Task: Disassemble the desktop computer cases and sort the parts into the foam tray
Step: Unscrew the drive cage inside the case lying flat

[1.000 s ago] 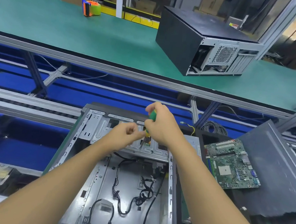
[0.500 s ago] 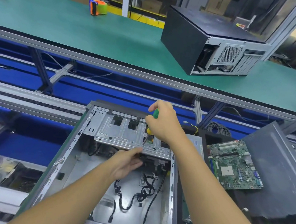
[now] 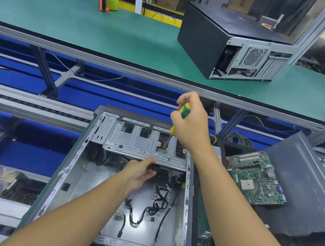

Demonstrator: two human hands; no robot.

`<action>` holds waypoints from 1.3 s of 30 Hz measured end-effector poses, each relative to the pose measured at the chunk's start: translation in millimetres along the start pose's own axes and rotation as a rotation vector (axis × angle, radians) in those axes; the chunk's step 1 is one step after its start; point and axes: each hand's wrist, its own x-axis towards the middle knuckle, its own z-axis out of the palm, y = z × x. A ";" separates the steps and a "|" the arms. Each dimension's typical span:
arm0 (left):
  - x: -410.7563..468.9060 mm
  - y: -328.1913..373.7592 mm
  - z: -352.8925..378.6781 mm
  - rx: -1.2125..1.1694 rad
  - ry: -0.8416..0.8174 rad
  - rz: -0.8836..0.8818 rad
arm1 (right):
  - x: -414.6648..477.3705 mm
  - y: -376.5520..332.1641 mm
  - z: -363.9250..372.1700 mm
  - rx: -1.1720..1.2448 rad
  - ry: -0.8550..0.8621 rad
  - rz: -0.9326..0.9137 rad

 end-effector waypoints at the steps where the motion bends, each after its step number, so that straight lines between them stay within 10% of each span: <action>1: -0.3 0.4 -0.3 -0.002 0.002 -0.002 | 0.0 -0.7 -1.3 -0.051 -0.029 -0.069; 11: -1.8 2.0 -1.0 0.007 -0.011 0.017 | -5.4 47.1 32.2 -0.884 -0.701 -0.065; 39: -4.2 2.7 -3.3 0.087 -0.041 -0.012 | -25.2 88.3 29.1 -0.684 -0.431 0.093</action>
